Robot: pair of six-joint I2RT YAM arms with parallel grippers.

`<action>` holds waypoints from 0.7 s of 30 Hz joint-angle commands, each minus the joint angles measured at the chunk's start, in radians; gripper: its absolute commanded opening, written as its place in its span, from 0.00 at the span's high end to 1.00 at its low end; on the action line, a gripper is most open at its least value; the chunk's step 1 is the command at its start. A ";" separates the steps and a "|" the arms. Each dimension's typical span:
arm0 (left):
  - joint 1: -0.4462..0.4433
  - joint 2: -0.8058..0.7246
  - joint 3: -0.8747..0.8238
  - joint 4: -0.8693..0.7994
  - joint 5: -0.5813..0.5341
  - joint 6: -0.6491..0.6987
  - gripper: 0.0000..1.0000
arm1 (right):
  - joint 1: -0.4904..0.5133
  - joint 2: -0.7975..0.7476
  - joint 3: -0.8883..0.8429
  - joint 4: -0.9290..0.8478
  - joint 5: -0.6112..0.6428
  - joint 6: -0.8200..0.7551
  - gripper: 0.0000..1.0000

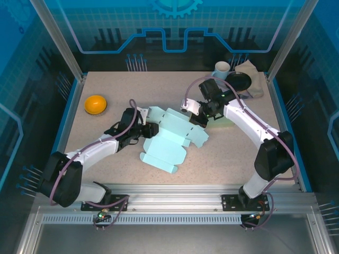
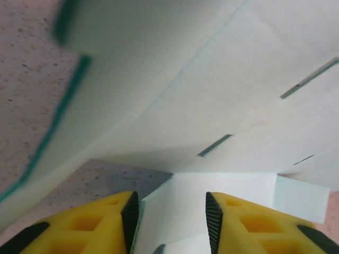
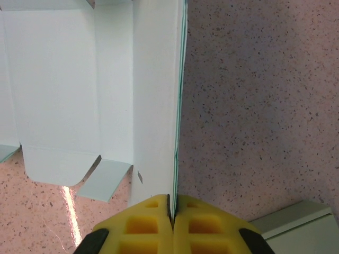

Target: Fold the paper box

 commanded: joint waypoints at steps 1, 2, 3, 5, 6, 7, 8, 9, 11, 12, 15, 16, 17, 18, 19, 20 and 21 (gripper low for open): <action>-0.029 0.003 -0.001 0.039 0.068 -0.053 0.62 | -0.005 -0.004 0.021 0.030 -0.016 0.061 1.00; -0.037 0.000 0.000 0.039 0.069 -0.063 0.62 | -0.002 -0.002 0.023 0.033 -0.007 0.076 1.00; -0.050 -0.002 -0.002 0.039 0.066 -0.077 0.61 | -0.001 0.000 0.025 0.035 0.003 0.088 1.00; -0.073 -0.008 -0.004 0.049 0.062 -0.106 0.50 | 0.005 0.007 0.024 0.046 0.033 0.115 1.00; -0.086 -0.009 -0.009 0.059 0.061 -0.117 0.45 | 0.009 0.010 0.020 0.054 0.045 0.130 1.00; -0.097 -0.006 -0.015 0.071 0.062 -0.126 0.41 | 0.011 0.013 0.014 0.066 0.052 0.144 1.00; -0.105 0.001 -0.018 0.080 0.062 -0.135 0.39 | 0.013 0.014 0.009 0.075 0.052 0.153 1.00; -0.110 0.015 -0.023 0.087 0.064 -0.145 0.38 | 0.016 0.013 0.001 0.085 0.049 0.162 1.00; -0.112 0.046 -0.035 0.100 0.065 -0.165 0.37 | 0.021 0.011 -0.016 0.105 0.038 0.172 1.00; -0.112 0.063 -0.046 0.113 0.067 -0.178 0.37 | 0.026 0.009 -0.025 0.113 0.035 0.178 1.00; -0.116 0.101 -0.087 0.190 0.086 -0.229 0.36 | 0.037 0.007 -0.048 0.129 0.034 0.190 1.00; -0.119 0.113 -0.096 0.215 0.088 -0.248 0.36 | 0.040 0.007 -0.056 0.136 0.034 0.194 1.00; -0.121 0.123 -0.101 0.231 0.093 -0.260 0.36 | 0.041 0.006 -0.065 0.142 0.031 0.198 1.00; -0.123 0.132 -0.098 0.241 0.099 -0.268 0.36 | 0.043 0.004 -0.076 0.151 0.027 0.199 1.00; -0.123 0.128 -0.093 0.236 0.101 -0.272 0.36 | 0.044 0.001 -0.090 0.161 0.031 0.195 1.00; -0.123 0.108 -0.090 0.227 0.101 -0.270 0.36 | 0.043 0.000 -0.098 0.166 0.041 0.188 1.00; -0.124 0.070 -0.088 0.205 0.093 -0.258 0.36 | 0.042 0.000 -0.110 0.172 0.060 0.168 1.00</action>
